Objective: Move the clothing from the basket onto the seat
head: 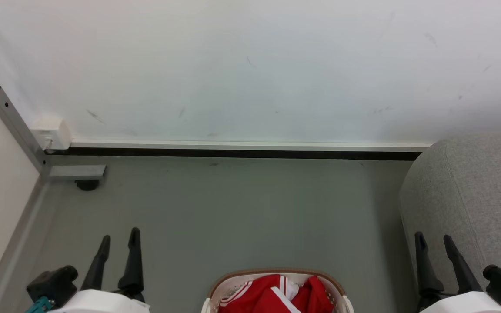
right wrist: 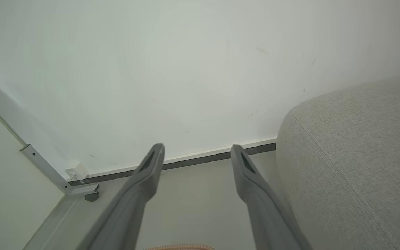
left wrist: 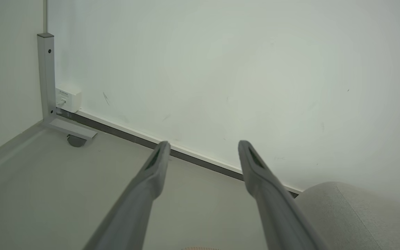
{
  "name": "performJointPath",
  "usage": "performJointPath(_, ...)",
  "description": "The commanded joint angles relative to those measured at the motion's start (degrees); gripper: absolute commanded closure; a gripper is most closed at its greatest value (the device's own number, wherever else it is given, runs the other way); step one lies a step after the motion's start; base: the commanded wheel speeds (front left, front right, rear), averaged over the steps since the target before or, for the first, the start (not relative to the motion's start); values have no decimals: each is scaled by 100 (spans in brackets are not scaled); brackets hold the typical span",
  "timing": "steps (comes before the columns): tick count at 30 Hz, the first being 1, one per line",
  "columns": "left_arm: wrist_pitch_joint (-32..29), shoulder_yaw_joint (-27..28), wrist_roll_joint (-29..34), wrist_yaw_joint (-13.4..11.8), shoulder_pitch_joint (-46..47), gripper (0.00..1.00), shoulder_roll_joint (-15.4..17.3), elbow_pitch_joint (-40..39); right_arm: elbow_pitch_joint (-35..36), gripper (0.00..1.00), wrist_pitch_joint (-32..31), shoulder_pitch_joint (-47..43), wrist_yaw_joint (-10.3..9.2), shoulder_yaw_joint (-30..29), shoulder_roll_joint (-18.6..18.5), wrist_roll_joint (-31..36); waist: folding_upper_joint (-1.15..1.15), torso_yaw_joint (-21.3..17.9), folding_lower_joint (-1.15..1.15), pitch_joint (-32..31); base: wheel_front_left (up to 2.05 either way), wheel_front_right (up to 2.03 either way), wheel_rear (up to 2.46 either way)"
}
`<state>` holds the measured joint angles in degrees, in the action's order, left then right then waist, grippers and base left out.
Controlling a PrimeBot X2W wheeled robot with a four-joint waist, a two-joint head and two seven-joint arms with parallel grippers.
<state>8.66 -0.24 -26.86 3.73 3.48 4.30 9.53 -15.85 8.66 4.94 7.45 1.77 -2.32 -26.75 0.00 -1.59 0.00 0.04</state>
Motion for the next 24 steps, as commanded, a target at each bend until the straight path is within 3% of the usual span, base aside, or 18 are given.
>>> performJointPath(1,60,-10,186,-14,8,0,68,-47,3,0,58,135,4,30,-60,197,0,-4,0,-1,0,0,0)
performJointPath(24,348,-66,1208,-11,8,0,63,-31,5,0,350,163,5,153,-70,1175,0,-36,0,-5,0,0,0)
